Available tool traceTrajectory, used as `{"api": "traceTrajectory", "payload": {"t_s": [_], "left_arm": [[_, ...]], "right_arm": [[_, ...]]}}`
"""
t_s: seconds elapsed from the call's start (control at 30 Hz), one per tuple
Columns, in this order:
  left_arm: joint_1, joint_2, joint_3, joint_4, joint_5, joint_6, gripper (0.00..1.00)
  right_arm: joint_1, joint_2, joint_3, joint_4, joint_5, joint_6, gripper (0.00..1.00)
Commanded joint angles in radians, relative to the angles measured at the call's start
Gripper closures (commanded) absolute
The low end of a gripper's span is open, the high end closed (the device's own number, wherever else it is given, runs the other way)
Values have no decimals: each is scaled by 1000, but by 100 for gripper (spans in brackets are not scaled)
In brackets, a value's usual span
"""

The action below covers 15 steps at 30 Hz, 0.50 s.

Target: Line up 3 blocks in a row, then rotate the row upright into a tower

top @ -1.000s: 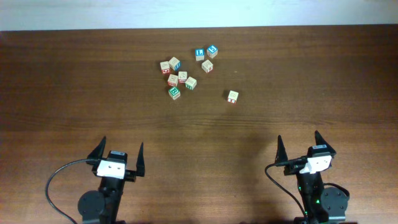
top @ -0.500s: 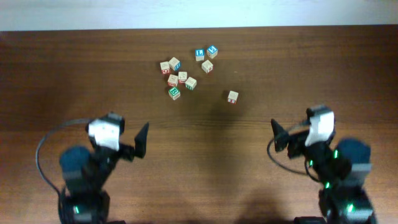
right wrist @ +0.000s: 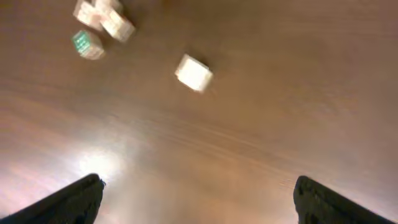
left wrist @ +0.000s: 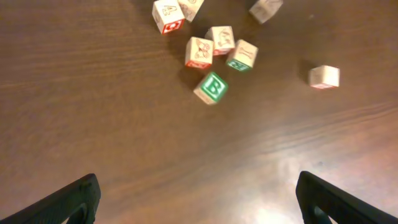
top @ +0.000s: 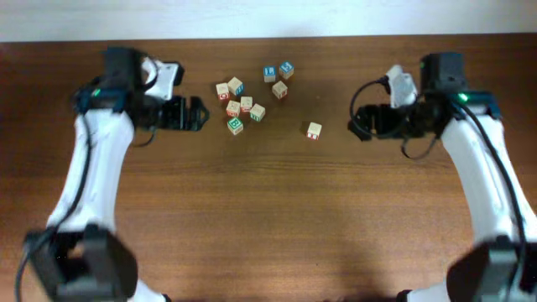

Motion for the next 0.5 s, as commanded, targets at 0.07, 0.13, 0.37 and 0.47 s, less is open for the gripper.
{"api": "traceTrajectory", "payload": {"t_s": [0.07, 0.13, 0.37, 0.47], "left_arm": [[-41, 158, 48, 60, -15, 9, 1], [-42, 191, 48, 91, -21, 9, 1], [-43, 209, 48, 181, -272, -151, 0], [-42, 209, 48, 188, -307, -173, 2]], "right_arm": [[37, 180, 29, 214, -356, 87, 7], [90, 216, 29, 282, -171, 245, 13], [333, 278, 29, 369, 457, 670, 16], [382, 326, 29, 396, 564, 714, 22]]}}
